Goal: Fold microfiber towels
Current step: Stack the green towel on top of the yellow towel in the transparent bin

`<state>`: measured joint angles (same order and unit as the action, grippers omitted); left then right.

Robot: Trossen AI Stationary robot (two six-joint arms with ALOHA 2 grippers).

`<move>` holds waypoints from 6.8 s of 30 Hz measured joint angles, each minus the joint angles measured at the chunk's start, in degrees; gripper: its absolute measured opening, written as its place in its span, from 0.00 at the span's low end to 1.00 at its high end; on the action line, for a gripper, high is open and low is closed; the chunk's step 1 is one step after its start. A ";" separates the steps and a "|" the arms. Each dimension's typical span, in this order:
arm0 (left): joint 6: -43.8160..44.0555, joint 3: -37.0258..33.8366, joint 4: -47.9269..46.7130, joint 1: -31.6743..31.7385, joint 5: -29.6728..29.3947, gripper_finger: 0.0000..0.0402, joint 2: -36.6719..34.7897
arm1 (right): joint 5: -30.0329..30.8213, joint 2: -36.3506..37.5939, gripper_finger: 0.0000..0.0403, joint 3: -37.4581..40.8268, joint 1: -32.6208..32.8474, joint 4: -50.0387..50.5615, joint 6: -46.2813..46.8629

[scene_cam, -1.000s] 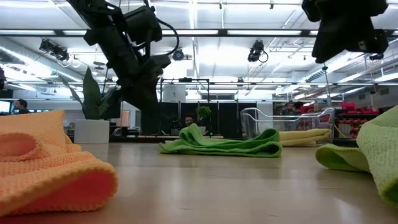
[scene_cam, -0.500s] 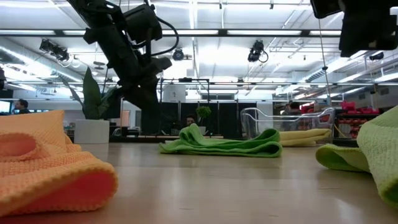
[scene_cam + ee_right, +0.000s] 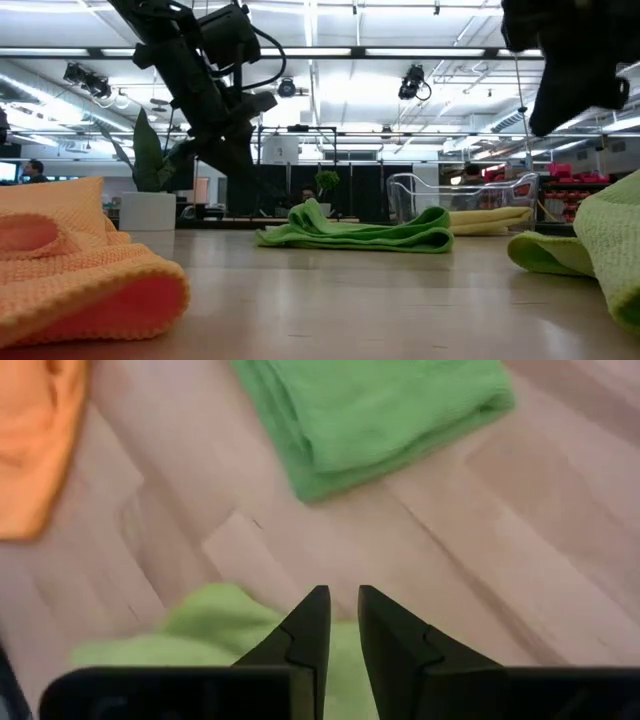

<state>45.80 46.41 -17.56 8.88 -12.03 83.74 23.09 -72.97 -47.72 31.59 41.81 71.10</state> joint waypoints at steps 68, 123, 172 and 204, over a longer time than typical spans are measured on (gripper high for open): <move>-4.81 0.00 15.58 9.27 34.56 0.50 13.86 | -19.54 -0.07 0.46 31.55 -29.62 -54.24 19.20; 9.14 0.13 36.06 7.66 47.10 0.56 19.52 | -24.04 -18.03 0.46 24.97 -31.63 -65.60 19.32; 3.66 0.12 31.85 7.33 38.38 0.50 19.50 | -21.18 -23.50 0.07 18.02 -32.17 -59.57 20.74; -2.27 0.09 21.01 12.01 41.83 0.48 19.43 | -13.87 -21.40 0.01 11.75 -30.29 -47.63 13.10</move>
<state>43.54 46.50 3.45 20.89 29.80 103.18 9.22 -94.37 -35.97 1.30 -5.81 84.20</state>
